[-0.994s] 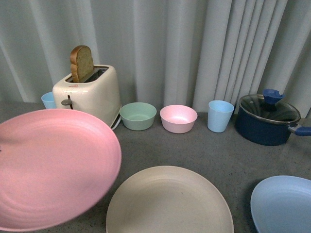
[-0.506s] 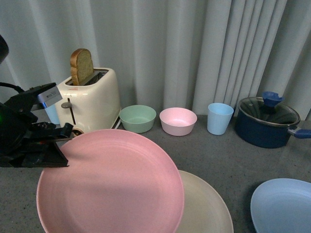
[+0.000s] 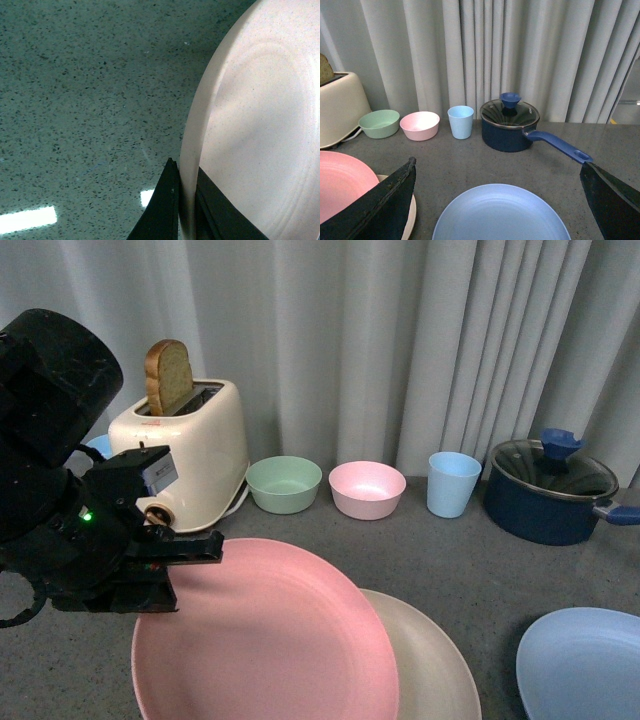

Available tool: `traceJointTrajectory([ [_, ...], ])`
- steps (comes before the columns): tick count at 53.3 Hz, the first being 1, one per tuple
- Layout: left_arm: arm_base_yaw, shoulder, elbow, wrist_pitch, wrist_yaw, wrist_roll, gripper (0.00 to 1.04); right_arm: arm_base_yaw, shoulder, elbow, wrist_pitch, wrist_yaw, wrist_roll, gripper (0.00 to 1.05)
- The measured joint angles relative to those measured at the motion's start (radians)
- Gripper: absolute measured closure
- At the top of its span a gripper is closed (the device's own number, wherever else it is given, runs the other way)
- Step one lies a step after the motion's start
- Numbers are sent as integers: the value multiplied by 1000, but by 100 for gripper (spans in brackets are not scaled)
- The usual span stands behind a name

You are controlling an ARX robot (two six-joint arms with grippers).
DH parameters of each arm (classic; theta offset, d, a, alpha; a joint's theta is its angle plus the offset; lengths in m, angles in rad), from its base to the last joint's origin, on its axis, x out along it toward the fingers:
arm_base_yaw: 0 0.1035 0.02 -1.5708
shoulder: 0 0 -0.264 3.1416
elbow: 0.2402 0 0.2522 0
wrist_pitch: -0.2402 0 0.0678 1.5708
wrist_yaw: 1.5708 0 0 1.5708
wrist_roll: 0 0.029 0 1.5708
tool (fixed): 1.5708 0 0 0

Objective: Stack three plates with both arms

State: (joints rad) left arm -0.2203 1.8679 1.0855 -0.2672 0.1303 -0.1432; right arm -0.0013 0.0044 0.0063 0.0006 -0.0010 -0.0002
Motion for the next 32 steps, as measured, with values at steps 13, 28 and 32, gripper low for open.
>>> traceJointTrajectory([
  [13, -54, 2, 12, 1, -3, -32, 101, 0, 0, 0, 0, 0, 0, 7],
  [28, -119, 24, 25, 6, -36, -72, 101, 0, 0, 0, 0, 0, 0, 7],
  [32, -130, 30, 35, 6, -37, -80, 101, 0, 0, 0, 0, 0, 0, 7],
])
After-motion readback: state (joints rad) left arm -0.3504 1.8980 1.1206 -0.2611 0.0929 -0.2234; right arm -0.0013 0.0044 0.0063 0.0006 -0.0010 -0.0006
